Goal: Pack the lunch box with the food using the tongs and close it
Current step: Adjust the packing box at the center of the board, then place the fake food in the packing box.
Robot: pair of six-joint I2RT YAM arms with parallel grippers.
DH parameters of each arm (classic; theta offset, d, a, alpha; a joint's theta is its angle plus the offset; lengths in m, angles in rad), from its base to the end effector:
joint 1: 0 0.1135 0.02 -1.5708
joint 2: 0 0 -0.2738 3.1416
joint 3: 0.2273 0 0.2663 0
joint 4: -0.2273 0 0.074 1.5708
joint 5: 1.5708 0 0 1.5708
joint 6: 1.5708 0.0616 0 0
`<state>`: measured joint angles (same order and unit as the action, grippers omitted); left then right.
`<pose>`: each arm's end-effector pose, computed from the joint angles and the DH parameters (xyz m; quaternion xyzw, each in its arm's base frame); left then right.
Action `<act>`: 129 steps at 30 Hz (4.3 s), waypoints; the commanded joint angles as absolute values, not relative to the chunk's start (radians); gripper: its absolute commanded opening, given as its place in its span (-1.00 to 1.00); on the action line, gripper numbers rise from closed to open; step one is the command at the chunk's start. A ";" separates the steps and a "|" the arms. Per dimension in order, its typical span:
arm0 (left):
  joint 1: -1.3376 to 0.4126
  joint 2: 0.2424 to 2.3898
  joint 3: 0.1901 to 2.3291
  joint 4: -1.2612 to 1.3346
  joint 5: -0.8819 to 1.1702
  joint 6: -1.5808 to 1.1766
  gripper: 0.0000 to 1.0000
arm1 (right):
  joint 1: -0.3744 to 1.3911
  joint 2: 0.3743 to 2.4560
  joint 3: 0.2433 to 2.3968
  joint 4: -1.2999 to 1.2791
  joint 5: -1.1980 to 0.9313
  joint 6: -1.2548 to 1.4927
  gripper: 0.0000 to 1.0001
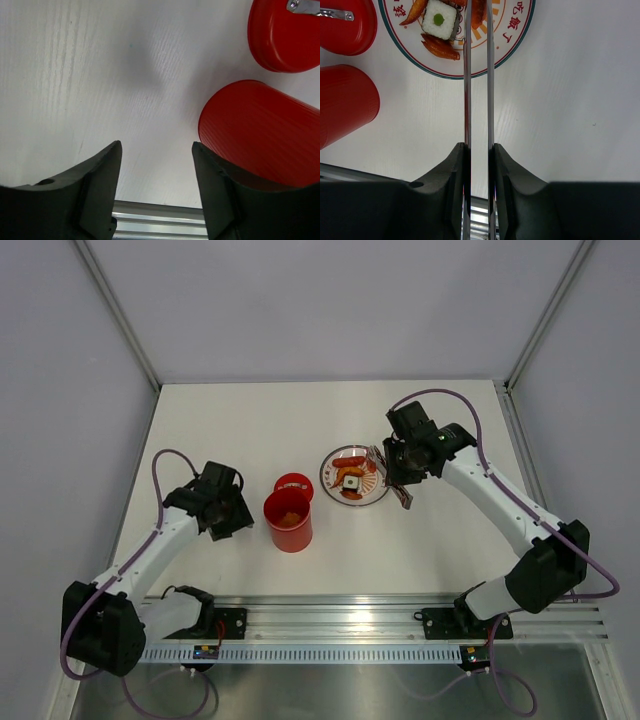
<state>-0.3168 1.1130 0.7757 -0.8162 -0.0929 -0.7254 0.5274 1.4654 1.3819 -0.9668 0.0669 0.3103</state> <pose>0.2094 -0.0626 0.2062 -0.2077 0.9550 -0.0636 0.2021 0.2804 0.1586 0.3064 -0.0961 0.9610 0.0751 0.2481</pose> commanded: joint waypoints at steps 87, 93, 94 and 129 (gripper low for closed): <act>-0.282 1.154 0.876 -0.624 0.109 -0.709 -0.57 | 0.841 1.318 1.413 -0.943 -0.219 0.241 -0.47; -0.284 1.150 0.884 -0.630 0.097 -0.698 -0.57 | 0.841 1.325 1.420 -0.936 -0.218 0.239 -0.35; -0.282 1.152 0.885 -0.632 0.097 -0.698 -0.57 | 0.842 1.327 1.422 -0.936 -0.216 0.241 -0.33; -0.282 1.169 0.885 -0.624 0.087 -0.686 -0.57 | 0.841 1.342 1.525 -0.922 -0.158 0.233 -0.36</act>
